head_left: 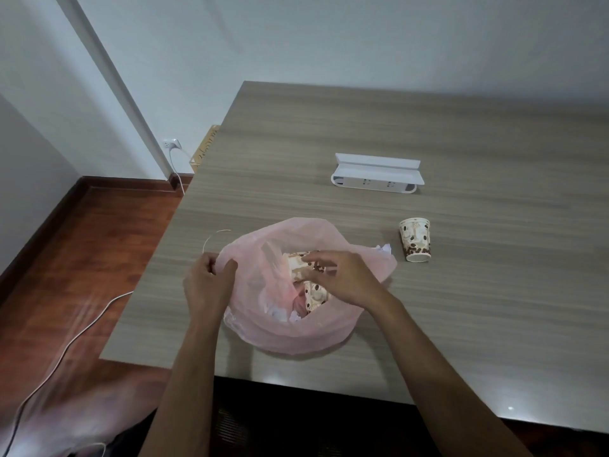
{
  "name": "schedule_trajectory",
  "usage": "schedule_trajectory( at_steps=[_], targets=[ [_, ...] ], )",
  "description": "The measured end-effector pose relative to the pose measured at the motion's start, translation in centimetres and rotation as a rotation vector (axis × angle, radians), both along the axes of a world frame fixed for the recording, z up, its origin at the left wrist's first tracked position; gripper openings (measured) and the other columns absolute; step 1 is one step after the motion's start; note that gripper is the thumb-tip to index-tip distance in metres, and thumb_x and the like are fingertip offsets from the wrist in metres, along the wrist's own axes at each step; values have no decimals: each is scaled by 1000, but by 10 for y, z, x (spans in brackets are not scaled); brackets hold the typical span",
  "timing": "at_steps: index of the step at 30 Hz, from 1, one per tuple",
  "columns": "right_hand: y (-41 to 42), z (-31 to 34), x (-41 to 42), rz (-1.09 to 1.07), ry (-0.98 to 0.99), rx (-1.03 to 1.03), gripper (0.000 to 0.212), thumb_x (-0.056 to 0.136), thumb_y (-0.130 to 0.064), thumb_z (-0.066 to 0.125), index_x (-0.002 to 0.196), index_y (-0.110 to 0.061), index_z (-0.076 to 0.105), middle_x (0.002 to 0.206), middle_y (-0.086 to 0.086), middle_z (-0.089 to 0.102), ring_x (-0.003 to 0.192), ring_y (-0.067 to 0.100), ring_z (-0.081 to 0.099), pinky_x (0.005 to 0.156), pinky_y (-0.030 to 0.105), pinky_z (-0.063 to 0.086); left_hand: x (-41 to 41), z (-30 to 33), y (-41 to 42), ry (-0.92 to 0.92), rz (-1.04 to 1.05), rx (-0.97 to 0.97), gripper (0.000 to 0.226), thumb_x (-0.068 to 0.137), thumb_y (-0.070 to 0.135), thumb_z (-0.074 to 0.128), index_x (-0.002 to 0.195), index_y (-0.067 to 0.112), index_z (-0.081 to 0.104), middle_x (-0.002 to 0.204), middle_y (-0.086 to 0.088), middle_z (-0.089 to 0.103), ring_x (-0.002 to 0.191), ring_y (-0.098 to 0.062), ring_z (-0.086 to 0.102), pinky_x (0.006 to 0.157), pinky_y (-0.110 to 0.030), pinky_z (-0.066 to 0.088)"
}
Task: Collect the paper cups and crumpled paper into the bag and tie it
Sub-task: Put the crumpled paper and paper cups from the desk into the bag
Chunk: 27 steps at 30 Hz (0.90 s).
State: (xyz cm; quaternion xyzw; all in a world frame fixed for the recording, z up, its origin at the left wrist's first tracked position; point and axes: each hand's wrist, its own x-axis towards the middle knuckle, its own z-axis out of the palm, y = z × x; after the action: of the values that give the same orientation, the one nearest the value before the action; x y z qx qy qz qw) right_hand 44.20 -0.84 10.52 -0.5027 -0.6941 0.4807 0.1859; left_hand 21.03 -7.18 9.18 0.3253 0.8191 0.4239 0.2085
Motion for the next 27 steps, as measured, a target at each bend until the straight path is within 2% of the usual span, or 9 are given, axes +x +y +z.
schedule_trajectory(
  at_steps=[1, 3, 5, 8, 11, 14, 17, 22, 27],
  targets=[
    [3, 2, 4, -83, 35, 19, 25, 85, -31, 74, 109, -29, 73, 109, -15, 70, 97, 5, 66, 83, 34, 58, 0, 0, 0, 3, 2, -6, 7, 80, 16, 64, 85, 11, 64, 76, -5, 65, 70, -22, 58, 62, -30, 40],
    [15, 4, 17, -273, 58, 108, 20, 87, -21, 71, 106, -26, 73, 99, -13, 70, 87, 5, 65, 73, 25, 56, 1, 1, 1, 13, 2, -14, 6, 80, 16, 64, 85, 11, 63, 75, -4, 64, 69, -21, 56, 61, -30, 39],
    [34, 6, 34, -461, 19, 235, 15, 87, -17, 67, 99, -22, 74, 91, -11, 70, 84, 7, 64, 75, 18, 50, 3, 1, 2, 20, -4, -13, 5, 81, 15, 65, 83, 12, 63, 73, -3, 63, 69, -21, 56, 60, -29, 38],
    [69, -10, 59, -671, -48, 258, 17, 83, -16, 62, 96, -16, 73, 93, -2, 71, 92, 16, 65, 80, 22, 45, 5, 1, 2, 26, -12, -9, 5, 80, 15, 65, 80, 11, 62, 70, -1, 62, 65, -18, 54, 58, -26, 38],
    [101, -43, 76, -627, -225, 132, 29, 85, -17, 61, 112, -13, 68, 114, 9, 68, 109, 24, 61, 89, 27, 41, 9, 0, 3, 30, -29, -7, 6, 80, 16, 66, 78, 11, 62, 69, -1, 62, 63, -15, 54, 58, -23, 38],
    [122, -74, 81, -476, -407, 6, 42, 87, -18, 62, 129, -15, 60, 135, 10, 59, 124, 28, 54, 100, 30, 39, 12, 0, 3, 29, -49, -6, 7, 80, 14, 67, 77, 11, 61, 69, 0, 61, 61, -10, 53, 55, -19, 37],
    [127, -102, 85, -267, -515, -21, 49, 88, -16, 66, 136, -12, 55, 142, 9, 54, 129, 27, 51, 103, 29, 37, 14, -3, 3, 18, -91, 9, 7, 79, 12, 68, 76, 12, 61, 70, 1, 64, 65, -16, 57, 58, -22, 40],
    [118, -142, 89, -257, -513, 76, 35, 77, 0, 70, 112, -4, 71, 115, 16, 70, 108, 31, 64, 89, 27, 44, 14, -6, 3, 26, -118, 17, 7, 78, 11, 69, 76, 12, 62, 71, 1, 65, 68, -20, 59, 61, -26, 43],
    [106, -143, 88, -396, -427, 103, 19, 74, 4, 70, 92, 0, 75, 98, 18, 73, 95, 31, 67, 73, 21, 36, 13, -6, 3, 16, -118, 18, 7, 78, 11, 69, 77, 11, 62, 73, -1, 66, 68, -21, 59, 64, -31, 46]
  ],
)
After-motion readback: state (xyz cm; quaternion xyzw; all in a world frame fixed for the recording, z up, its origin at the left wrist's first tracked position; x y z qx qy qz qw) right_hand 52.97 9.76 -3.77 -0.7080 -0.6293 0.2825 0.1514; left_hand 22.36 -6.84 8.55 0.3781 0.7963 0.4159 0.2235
